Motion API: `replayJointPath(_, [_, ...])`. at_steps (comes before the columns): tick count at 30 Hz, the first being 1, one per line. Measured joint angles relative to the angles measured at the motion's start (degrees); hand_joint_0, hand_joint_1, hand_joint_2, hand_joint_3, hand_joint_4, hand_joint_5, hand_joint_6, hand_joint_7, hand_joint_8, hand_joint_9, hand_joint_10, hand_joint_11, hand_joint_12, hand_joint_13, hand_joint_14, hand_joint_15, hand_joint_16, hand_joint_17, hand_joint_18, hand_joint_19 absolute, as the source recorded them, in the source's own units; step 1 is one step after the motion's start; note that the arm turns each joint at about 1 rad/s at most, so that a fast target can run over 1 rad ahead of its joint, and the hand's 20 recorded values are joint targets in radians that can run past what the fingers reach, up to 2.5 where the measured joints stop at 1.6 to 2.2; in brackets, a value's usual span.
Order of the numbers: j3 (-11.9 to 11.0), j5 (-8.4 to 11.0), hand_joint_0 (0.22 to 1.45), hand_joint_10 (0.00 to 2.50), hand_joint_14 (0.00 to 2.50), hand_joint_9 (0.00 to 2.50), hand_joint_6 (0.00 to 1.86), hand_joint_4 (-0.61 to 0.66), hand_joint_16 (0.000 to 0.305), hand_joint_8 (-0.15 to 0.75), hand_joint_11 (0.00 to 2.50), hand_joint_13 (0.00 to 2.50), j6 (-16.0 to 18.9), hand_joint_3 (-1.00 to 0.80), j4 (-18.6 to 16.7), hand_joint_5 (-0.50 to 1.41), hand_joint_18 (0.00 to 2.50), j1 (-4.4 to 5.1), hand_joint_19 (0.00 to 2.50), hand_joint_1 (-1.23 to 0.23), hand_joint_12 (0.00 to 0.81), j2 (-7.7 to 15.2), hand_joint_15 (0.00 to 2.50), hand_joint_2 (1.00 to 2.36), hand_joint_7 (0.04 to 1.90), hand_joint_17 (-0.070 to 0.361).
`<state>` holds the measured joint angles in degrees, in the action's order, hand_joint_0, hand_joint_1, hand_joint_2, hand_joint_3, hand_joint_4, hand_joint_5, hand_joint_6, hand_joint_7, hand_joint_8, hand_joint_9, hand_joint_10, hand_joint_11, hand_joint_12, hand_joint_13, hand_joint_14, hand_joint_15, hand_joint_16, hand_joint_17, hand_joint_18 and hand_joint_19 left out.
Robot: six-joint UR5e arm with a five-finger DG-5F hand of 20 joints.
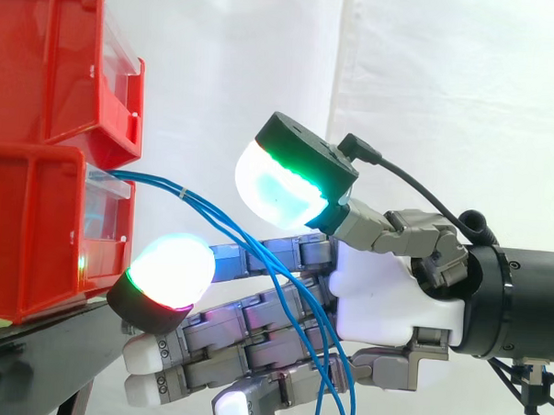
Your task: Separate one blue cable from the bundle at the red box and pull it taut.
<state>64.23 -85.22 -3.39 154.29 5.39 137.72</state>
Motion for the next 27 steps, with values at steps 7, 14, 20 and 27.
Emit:
replayJointPath(7, [-0.05, -0.52, 0.56, 0.01, 0.01, 0.52, 0.5, 0.21, 0.052, 0.305, 0.28, 0.43, -0.19, -0.5, 0.04, -0.16, 0.61, -0.46, 0.63, -0.62, 0.39, 0.0, 0.21, 1.0, 1.14, 0.116])
replayJointPath(14, [-0.07, -0.99, 0.56, 0.01, 0.01, 0.52, 0.5, 0.2, 0.052, 0.307, 0.28, 0.44, -0.96, -0.5, 0.04, -0.15, 0.62, -1.07, 0.62, -0.62, 0.391, 0.0, 0.22, 1.0, 1.18, 0.116])
replayJointPath(20, [-0.12, -1.61, 0.56, 0.01, 0.01, 0.52, 0.5, 0.19, 0.052, 0.307, 0.29, 0.45, -1.82, -0.5, -0.02, -0.15, 0.62, -1.57, 0.62, -0.62, 0.391, 0.0, 0.23, 1.0, 1.23, 0.116])
replayJointPath(27, [-0.67, -2.3, 0.56, 0.01, 0.01, 0.53, 0.5, 0.18, 0.051, 0.307, 0.29, 0.45, -2.48, -0.49, 0.33, -0.14, 0.63, -1.93, 0.62, -0.63, 0.389, 0.0, 0.23, 1.0, 1.28, 0.116])
